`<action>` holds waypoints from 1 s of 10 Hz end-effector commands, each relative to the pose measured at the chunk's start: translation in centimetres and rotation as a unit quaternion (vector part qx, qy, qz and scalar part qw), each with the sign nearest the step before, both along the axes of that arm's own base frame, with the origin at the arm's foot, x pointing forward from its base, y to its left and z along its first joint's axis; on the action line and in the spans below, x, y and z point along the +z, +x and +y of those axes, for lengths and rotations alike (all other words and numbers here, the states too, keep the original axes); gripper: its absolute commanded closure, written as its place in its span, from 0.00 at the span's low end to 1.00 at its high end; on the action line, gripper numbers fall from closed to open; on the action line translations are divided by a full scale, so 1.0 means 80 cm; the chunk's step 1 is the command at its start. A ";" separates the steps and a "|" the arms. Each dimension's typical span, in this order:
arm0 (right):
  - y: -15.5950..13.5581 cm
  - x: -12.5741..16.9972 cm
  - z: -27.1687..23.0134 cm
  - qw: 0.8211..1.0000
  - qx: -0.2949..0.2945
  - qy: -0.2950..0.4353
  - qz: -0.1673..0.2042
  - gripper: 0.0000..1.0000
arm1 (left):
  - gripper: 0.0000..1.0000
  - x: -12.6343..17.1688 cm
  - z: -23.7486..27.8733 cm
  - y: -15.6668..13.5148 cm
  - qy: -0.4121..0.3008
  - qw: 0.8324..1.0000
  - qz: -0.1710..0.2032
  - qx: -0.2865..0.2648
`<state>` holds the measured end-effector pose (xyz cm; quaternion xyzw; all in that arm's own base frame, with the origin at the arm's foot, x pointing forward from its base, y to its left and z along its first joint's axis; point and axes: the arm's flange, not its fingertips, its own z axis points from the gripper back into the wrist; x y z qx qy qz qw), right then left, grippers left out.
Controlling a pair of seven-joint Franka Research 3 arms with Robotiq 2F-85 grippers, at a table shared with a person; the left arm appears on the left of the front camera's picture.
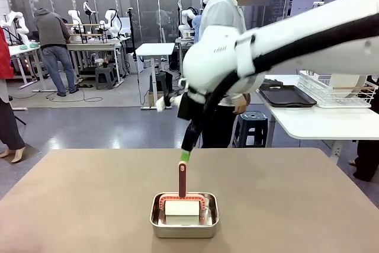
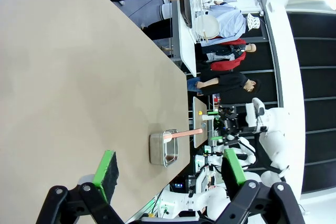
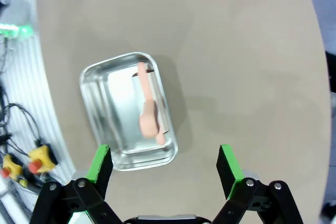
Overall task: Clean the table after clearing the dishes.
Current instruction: Place the Lint Roller back on top of the Airtight Container.
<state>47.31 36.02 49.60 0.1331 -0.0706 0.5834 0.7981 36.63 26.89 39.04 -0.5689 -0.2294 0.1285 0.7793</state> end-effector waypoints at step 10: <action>-0.055 -0.064 -0.590 0.782 -0.361 0.455 0.226 0.00 | 0.00 0.006 0.000 -0.004 -0.003 1.000 0.004 0.002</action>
